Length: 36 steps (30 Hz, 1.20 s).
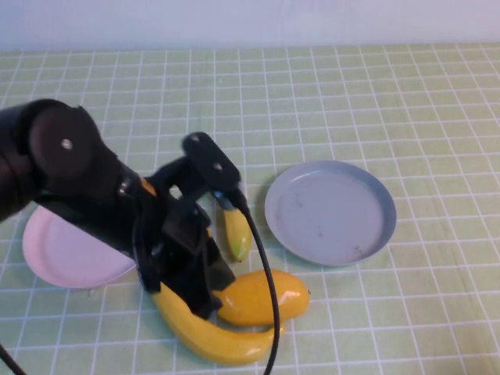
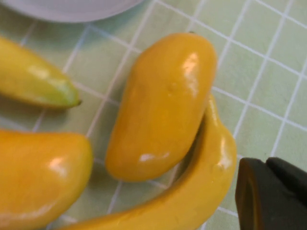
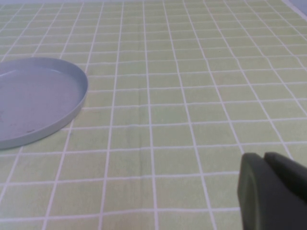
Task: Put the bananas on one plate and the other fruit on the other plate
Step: Put one type of fruit in the left plate
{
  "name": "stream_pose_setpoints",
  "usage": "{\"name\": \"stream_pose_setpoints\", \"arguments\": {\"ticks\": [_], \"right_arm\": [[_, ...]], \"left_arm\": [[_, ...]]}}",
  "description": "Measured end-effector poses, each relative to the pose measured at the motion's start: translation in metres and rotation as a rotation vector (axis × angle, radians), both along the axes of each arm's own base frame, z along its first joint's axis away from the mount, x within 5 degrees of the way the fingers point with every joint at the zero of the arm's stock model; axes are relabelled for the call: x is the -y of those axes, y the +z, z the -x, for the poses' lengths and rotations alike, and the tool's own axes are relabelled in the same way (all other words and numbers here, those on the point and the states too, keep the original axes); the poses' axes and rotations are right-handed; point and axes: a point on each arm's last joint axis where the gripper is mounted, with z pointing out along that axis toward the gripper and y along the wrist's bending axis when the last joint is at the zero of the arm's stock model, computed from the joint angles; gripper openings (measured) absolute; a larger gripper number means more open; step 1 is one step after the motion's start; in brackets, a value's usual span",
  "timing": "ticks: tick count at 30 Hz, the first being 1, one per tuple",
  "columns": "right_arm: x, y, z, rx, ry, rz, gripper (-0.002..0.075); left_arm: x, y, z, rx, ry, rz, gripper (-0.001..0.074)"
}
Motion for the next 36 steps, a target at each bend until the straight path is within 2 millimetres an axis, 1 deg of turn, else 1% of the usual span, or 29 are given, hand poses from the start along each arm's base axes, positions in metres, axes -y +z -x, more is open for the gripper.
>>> {"name": "stream_pose_setpoints", "arguments": {"ticks": [3, 5, 6, 8, 11, 12, 14, 15, 17, 25, 31, 36], "right_arm": [[0.0, 0.0, 0.0, 0.0, 0.0, 0.0, -0.0015], [0.0, 0.0, 0.0, 0.0, 0.0, 0.0, -0.0016], [0.0, 0.0, 0.0, 0.0, 0.0, 0.0, -0.0015], [0.0, 0.0, 0.0, 0.0, 0.0, 0.0, -0.0015], [0.0, 0.0, 0.0, 0.0, 0.0, 0.0, -0.0015], [0.0, 0.0, 0.0, 0.0, 0.0, 0.0, -0.0015], [0.0, 0.0, 0.0, 0.0, 0.0, 0.0, -0.0015], [0.0, 0.0, 0.0, 0.0, 0.0, 0.0, -0.0015], [0.0, 0.0, 0.0, 0.0, 0.0, 0.0, -0.0016], [0.0, 0.0, 0.0, 0.0, 0.0, 0.0, -0.0015], [0.0, 0.0, 0.0, 0.0, 0.0, 0.0, -0.0015], [0.0, 0.0, 0.0, 0.0, 0.0, 0.0, -0.0015]], "left_arm": [[0.017, -0.011, 0.007, 0.044, -0.198, -0.037, 0.0005], [0.027, -0.017, 0.011, 0.074, -0.311, -0.056, 0.005], [0.031, -0.02, 0.013, 0.094, -0.36, -0.068, 0.0098], [0.037, -0.024, 0.015, 0.135, -0.426, -0.09, 0.0228], [0.045, -0.03, 0.013, 0.186, -0.468, -0.109, 0.0493], [0.048, -0.032, 0.013, 0.201, -0.47, -0.11, 0.0558], [0.052, -0.036, 0.01, 0.227, -0.474, -0.111, 0.0624], [0.054, -0.037, 0.009, 0.238, -0.474, -0.112, 0.0644], [0.057, -0.042, 0.006, 0.246, -0.471, -0.115, 0.0663], [0.063, -0.062, -0.003, 0.234, -0.464, -0.141, 0.0666], [0.064, -0.063, -0.009, 0.295, -0.458, -0.15, 0.0666], [0.065, -0.062, -0.011, 0.312, -0.452, -0.146, 0.0664]]}}
